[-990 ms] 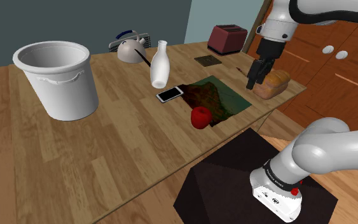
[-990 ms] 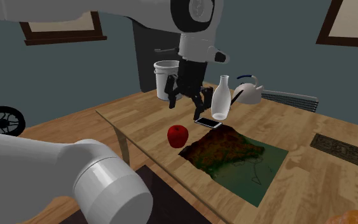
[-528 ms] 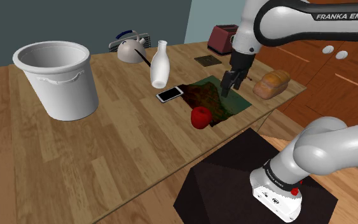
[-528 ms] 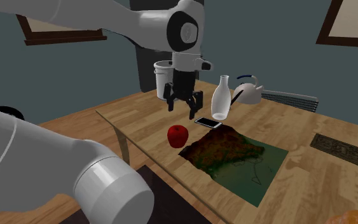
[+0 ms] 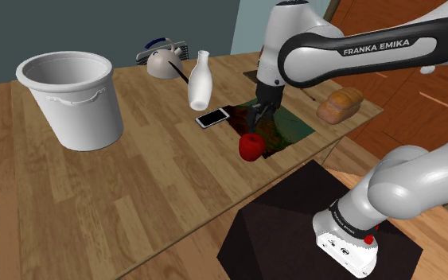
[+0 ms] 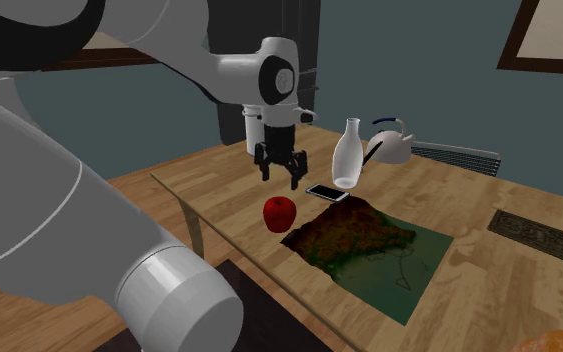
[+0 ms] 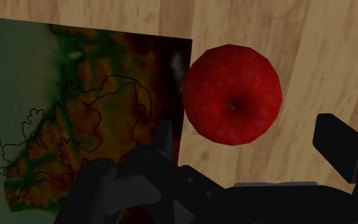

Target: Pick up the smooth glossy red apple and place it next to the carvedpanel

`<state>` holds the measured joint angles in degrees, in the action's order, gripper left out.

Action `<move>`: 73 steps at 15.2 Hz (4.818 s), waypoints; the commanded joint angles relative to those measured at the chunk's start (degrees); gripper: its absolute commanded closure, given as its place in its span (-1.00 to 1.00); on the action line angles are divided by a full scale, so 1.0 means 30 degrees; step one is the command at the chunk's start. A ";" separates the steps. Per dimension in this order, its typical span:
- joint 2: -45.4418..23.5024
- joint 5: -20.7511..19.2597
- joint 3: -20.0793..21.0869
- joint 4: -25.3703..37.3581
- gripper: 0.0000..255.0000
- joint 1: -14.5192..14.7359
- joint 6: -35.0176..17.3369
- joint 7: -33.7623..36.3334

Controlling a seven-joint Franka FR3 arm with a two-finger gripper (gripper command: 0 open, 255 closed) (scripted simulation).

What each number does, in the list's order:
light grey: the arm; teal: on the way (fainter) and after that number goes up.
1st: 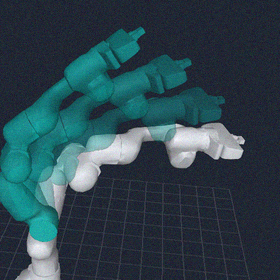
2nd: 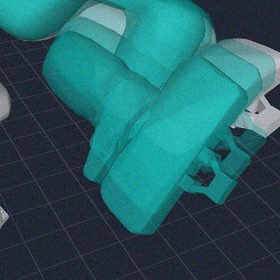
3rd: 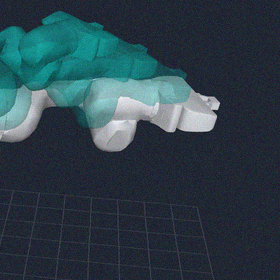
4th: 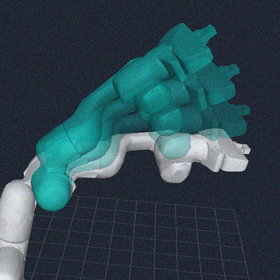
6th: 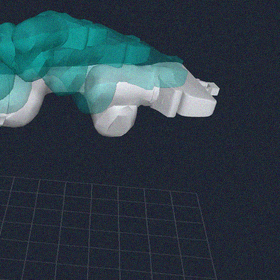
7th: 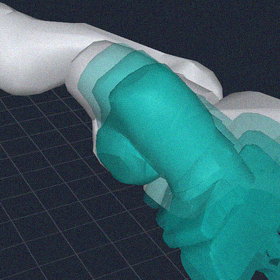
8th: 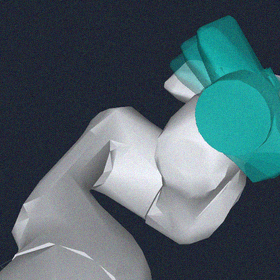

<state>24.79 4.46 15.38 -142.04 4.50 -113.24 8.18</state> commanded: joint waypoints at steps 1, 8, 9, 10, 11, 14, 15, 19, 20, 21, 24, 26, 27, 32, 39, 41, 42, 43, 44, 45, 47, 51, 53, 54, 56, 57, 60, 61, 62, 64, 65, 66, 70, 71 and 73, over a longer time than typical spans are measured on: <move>-0.0306 -0.0027 0.0177 -0.0277 -1.00 0.0029 -0.0625 0.0181; -0.0839 -0.0050 0.0304 -0.1340 -1.00 0.0006 -0.2211 0.0243; -0.0840 -0.0050 0.0305 -0.1339 -1.00 0.0006 -0.2211 0.0244; -0.0840 -0.0050 0.0305 -0.1339 -1.00 0.0006 -0.2211 0.0244; -0.0840 -0.0050 0.0305 -0.1339 -1.00 0.0006 -0.2211 0.0244; -0.0839 -0.0050 0.0304 -0.1338 -1.00 0.0006 -0.2209 0.0243; -0.0839 -0.0050 0.0304 -0.1338 1.00 0.0006 -0.2209 0.0243; -0.0839 -0.0050 0.0304 -0.1338 1.00 0.0006 -0.2209 0.0243; -0.0839 -0.0050 0.0304 -0.1338 1.00 0.0006 -0.2208 0.0243; -0.0839 -0.0050 0.0304 -0.1338 1.00 0.0006 -0.2208 0.0243; -0.0840 -0.0050 0.0305 -0.1339 1.00 0.0006 -0.2211 0.0244; -0.0573 -0.0031 0.0239 -0.1018 1.00 0.0017 -0.1628 0.0192; -0.0448 -0.0024 0.0207 -0.0851 1.00 0.0021 -0.1338 0.0168; 0.0092 -0.0012 0.0052 0.0038 1.00 0.0030 0.0083 0.0065; 0.0622 -0.0042 -0.0146 0.1439 1.00 0.0016 0.2007 -0.0042; 0.0728 -0.0058 -0.0197 0.1871 1.00 0.0007 0.2544 -0.0066; 0.0774 -0.0066 -0.0222 0.2092 1.00 0.0002 0.2810 -0.0077; 0.0814 -0.0076 -0.0246 0.2317 1.00 -0.0004 0.3075 -0.0088; 0.0851 -0.0086 -0.0270 0.2545 1.00 -0.0010 0.3339 -0.0098; 0.0882 -0.0096 -0.0293 0.2777 1.00 -0.0016 0.3602 -0.0107; 0.0931 -0.0118 -0.0338 0.3251 1.00 -0.0029 0.4124 -0.0123; 0.0975 -0.0167 -0.0420 0.4240 1.00 -0.0061 0.5157 -0.0150; 0.0970 -0.0193 -0.0457 0.4755 1.00 -0.0078 0.5668 -0.0161; 0.0961 -0.0206 -0.0475 0.5018 1.00 -0.0087 0.5922 -0.0166; 0.0932 -0.0234 -0.0508 0.5555 1.00 -0.0106 0.6429 -0.0173; 0.0910 -0.0248 -0.0524 0.5829 1.00 -0.0116 0.6682 -0.0176; 0.0651 -0.0652 -0.1156 0.5907 1.00 -0.0478 0.6517 -0.1034; 0.0498 -0.0848 -0.1465 0.5894 1.00 -0.0655 0.6354 -0.1454; 0.0325 -0.1040 -0.1769 0.5902 1.00 -0.0836 0.6189 -0.1871; -0.0080 -0.1414 -0.2366 0.5982 1.00 -0.1198 0.5855 -0.2693; -0.0311 -0.1593 -0.2657 0.6054 1.00 -0.1381 0.5688 -0.3098; -0.0562 -0.1767 -0.2949 0.6148 1.00 -0.1559 0.5521 -0.3499; -0.1741 -0.2386 -0.4065 0.6742 1.00 -0.2268 0.4869 -0.5074; -0.2078 -0.2518 -0.4334 0.6946 1.00 -0.2441 0.4714 -0.5460; -0.2800 -0.2751 -0.4858 0.7419 1.00 -0.2781 0.4417 -0.6227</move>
<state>17.56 -3.42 1.56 -120.55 -3.35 -99.47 -9.35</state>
